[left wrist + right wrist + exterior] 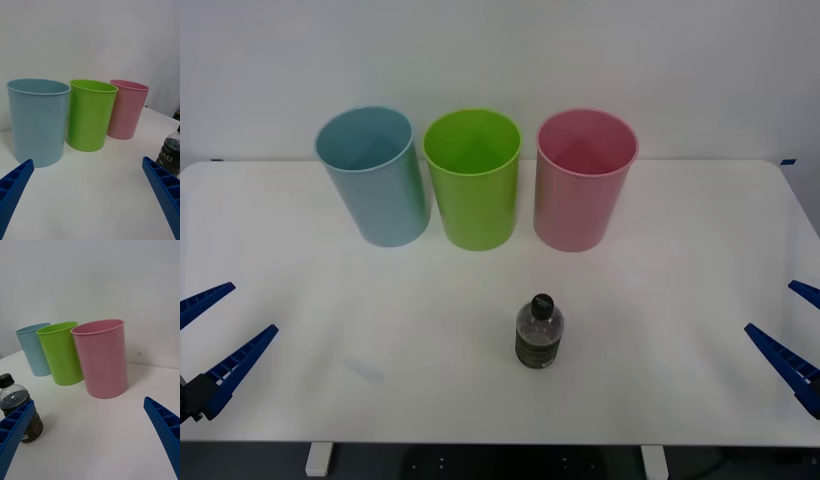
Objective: Grasp the object on the table and drop it into the matching bin: aluminum can to the light blue bin, PET bottle to the pink bin.
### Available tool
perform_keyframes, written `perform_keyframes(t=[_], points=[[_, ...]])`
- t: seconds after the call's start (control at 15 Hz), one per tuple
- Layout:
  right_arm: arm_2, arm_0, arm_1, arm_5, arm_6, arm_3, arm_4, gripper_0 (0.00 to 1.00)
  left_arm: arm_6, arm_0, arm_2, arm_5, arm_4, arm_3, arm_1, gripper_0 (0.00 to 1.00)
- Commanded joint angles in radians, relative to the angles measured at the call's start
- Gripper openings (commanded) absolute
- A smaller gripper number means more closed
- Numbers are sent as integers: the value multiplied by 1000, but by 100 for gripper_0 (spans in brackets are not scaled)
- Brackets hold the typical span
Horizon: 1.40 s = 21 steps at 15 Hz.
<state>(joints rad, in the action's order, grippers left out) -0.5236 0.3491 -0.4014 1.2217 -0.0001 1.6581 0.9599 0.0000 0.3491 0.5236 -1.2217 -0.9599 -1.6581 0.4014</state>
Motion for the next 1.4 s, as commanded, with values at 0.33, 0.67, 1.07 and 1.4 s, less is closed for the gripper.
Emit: perform_keyframes(t=[0.33, 0.67, 1.07, 1.4], points=[[8, 11, 23, 5, -3, 3, -17, 100, 0, 0, 0, 0, 0, 0, 0, 100], [71, 24, -17, 13, 17, -6, -15, 100, 0, 0, 0, 0, 0, 0, 0, 100], [192, -41, -76, 55, 224, -101, -13, 100, 0, 0, 0, 0, 0, 0, 0, 100], [266, -99, -76, 51, 249, -129, 37, 100, 0, 0, 0, 0, 0, 0, 0, 100]])
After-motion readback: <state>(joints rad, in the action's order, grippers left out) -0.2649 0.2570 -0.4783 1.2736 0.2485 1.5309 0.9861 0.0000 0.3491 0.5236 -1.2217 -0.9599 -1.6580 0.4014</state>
